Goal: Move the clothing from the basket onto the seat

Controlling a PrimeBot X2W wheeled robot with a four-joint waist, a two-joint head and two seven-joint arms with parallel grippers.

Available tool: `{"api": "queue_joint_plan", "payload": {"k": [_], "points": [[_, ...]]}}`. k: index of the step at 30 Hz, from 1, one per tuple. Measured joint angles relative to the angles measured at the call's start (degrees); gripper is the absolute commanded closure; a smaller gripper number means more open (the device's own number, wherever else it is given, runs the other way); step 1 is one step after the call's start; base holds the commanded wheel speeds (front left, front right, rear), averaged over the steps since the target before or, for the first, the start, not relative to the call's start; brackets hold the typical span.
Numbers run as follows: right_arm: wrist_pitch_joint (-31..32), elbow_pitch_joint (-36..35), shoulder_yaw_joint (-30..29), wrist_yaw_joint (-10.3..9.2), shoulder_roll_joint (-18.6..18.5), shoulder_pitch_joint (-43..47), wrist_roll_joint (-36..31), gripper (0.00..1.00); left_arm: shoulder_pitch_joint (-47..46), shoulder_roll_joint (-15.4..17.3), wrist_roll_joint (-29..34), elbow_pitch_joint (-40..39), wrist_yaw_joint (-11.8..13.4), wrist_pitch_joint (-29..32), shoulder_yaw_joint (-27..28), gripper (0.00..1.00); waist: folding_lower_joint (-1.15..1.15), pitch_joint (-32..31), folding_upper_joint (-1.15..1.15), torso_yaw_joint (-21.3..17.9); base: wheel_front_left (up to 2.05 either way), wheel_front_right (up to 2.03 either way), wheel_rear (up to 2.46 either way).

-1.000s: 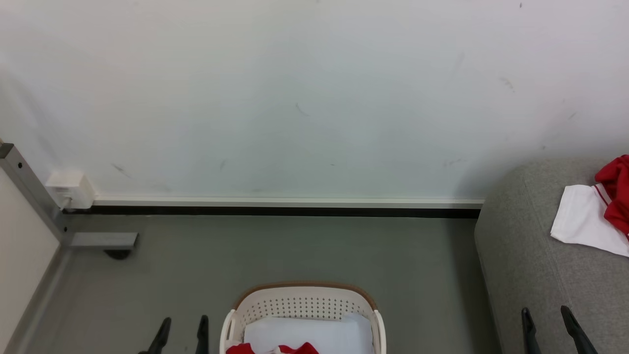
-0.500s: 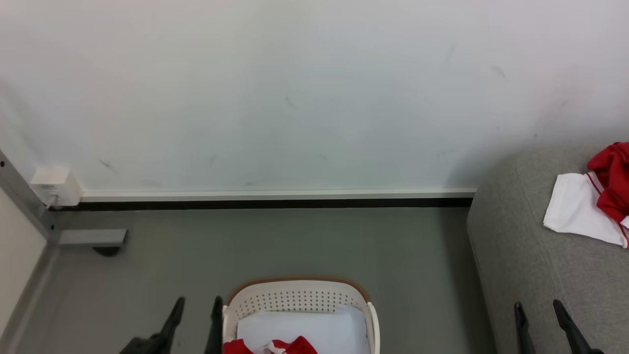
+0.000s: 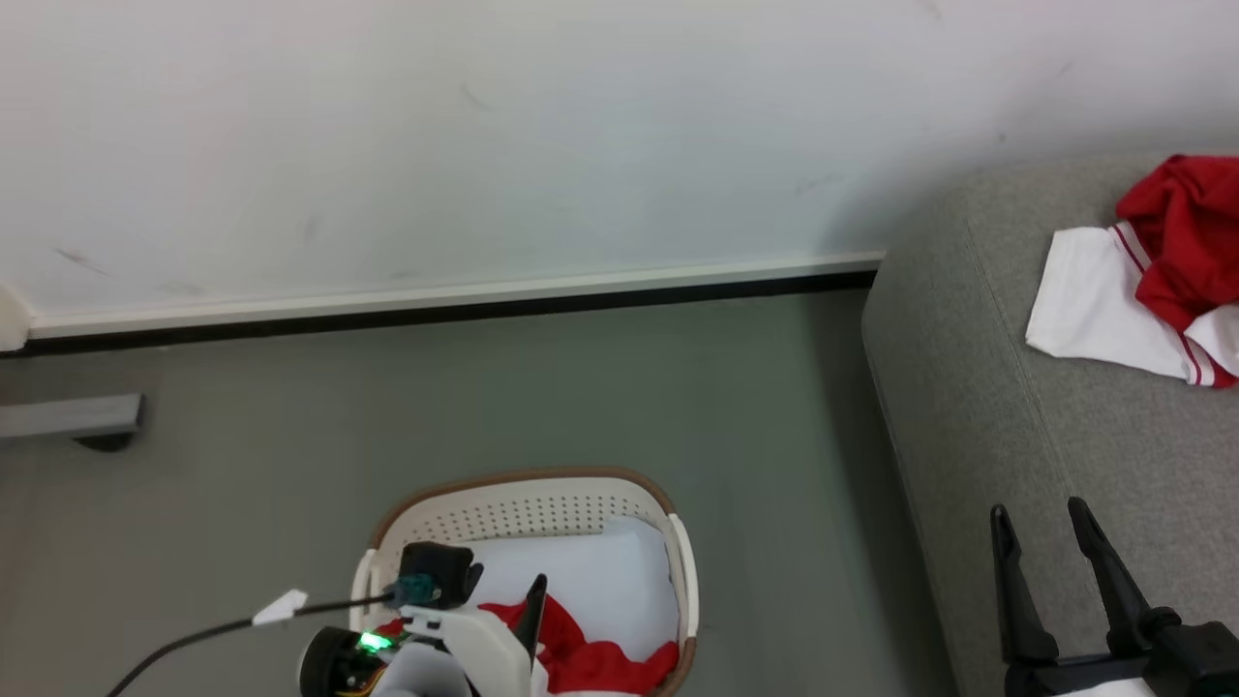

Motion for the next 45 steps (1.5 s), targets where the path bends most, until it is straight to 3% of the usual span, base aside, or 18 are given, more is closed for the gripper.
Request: {"api": "queue_joint_plan", "payload": {"k": [9,23,42,43,45], "points": [[0.0,-0.79,2.3,0.0,-0.01,-4.94,2.49,0.0,-9.66,-0.27,-2.23,15.85,3.99,9.24,-2.3,0.0,0.0,8.56,0.0,-5.31,0.0,0.0,0.0],[-0.01,-1.64,3.19,0.0,-0.01,-8.4,4.21,0.0,-17.98,0.13,-2.93,30.56,8.37,9.7,-2.37,0.0,0.0,17.91,0.0,-11.59,0.0,0.0,0.0],[0.0,-3.2,4.12,0.0,-0.02,-13.04,6.78,0.0,-26.07,2.78,-2.75,37.67,8.57,10.21,-4.19,0.0,0.0,28.71,0.0,-12.3,0.0,0.0,0.0],[-0.01,-3.26,4.19,0.0,-0.01,-13.31,6.79,0.0,-26.3,2.92,-2.74,37.85,8.56,10.31,-4.36,0.06,-0.01,29.29,0.0,-12.3,0.0,0.0,0.0],[0.0,-3.37,4.22,-0.01,-0.01,-13.67,6.83,0.0,-26.92,3.09,-2.43,38.11,8.47,10.34,-4.77,1.0,0.0,30.31,0.0,-12.27,0.0,0.0,0.0]]}}
